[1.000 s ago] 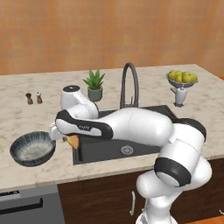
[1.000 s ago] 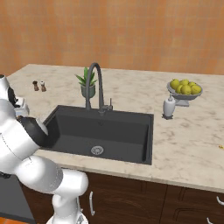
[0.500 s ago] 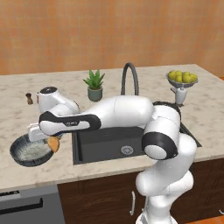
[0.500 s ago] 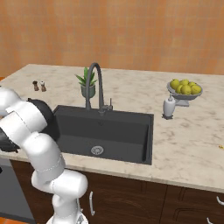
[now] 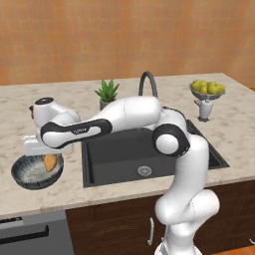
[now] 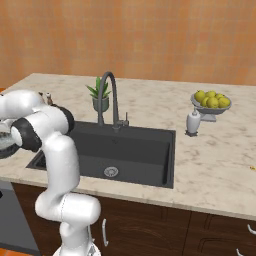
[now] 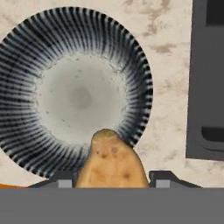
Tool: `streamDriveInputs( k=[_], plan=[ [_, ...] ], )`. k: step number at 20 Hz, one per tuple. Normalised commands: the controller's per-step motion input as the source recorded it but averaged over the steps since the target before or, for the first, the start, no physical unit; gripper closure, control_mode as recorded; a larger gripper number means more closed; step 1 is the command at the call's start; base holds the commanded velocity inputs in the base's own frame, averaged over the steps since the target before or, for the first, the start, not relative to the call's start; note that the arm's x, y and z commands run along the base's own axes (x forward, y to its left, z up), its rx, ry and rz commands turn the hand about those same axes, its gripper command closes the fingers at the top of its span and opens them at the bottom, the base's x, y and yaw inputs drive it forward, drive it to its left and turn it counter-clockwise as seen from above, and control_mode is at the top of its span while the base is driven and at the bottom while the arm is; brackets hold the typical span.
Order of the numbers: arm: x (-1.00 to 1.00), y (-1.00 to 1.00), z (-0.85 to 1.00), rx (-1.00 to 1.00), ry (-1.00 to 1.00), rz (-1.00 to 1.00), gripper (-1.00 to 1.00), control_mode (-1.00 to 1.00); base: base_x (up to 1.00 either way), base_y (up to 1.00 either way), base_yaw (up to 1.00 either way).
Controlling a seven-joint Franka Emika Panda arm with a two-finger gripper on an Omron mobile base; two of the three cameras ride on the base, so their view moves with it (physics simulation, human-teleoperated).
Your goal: Pick the potato from the sink and place it in the bowl. Then pick the bowl and place it in the microwave. Then close the microwave door and press the start button.
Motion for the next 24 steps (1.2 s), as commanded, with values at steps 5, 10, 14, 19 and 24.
streamDriveInputs(
  k=[5,10,14,19,24],
  plan=[
    [0.13,0.15,-0.29,-0.03,0.04,-0.25,1.00,-1.00,0.00,0.00,0.00],
    [0.22,0.08,-0.41,-0.07,0.10,-0.23,1.00,-1.00,0.00,0.00,0.00],
    [0.25,0.07,-0.48,-0.09,0.09,-0.20,1.00,-1.00,0.00,0.00,0.00],
    [0.27,0.07,-0.30,-0.04,0.08,-0.17,1.00,-1.00,0.00,0.00,0.00],
    [0.07,0.01,-0.43,-0.01,0.03,-0.12,-1.00,-1.00,0.00,0.00,0.00]
  ],
)
